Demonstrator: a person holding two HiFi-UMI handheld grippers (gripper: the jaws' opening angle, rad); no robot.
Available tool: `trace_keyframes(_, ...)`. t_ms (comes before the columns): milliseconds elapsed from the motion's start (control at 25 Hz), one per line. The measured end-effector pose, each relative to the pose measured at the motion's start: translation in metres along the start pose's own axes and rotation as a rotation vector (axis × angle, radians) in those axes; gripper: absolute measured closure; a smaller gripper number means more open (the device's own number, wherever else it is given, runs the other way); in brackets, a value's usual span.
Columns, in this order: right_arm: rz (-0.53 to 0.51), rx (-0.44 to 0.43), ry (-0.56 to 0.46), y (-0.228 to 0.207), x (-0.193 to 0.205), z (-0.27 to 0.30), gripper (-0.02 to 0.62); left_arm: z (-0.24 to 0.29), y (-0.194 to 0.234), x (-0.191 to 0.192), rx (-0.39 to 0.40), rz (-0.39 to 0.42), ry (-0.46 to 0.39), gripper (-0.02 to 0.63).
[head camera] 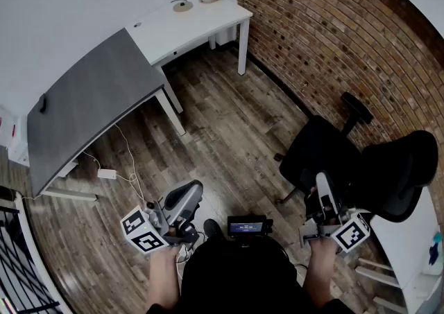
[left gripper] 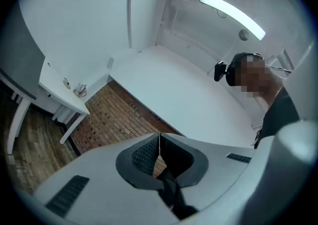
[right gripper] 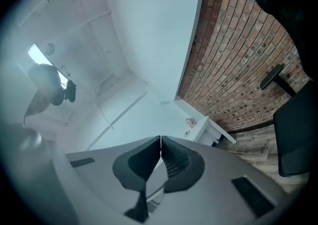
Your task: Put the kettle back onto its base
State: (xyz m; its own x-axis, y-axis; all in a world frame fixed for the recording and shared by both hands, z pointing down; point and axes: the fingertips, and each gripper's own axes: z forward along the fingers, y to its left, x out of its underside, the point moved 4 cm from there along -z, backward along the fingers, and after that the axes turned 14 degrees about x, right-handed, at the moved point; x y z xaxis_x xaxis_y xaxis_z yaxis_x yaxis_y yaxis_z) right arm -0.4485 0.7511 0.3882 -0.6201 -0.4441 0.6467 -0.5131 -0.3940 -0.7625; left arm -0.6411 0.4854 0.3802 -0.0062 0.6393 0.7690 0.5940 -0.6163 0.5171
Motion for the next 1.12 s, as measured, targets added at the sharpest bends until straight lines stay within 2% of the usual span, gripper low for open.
trace_keyframes(720, 0.014, 0.021, -0.005, -0.036, -0.022, 0.002, 0.578, 0.047, 0.005, 0.017, 0.011, -0.003, 0.048, 0.588)
trace_keyframes(880, -0.023, 0.065, -0.024, -0.049, -0.027, -0.004, 0.578, 0.055, 0.006, 0.024, 0.009, -0.018, 0.048, 0.588)
trace_keyframes(1120, -0.116, 0.045, -0.058, -0.057, -0.048, -0.01, 0.575, 0.068, 0.005, 0.024, -0.001, -0.015, 0.013, 0.588)
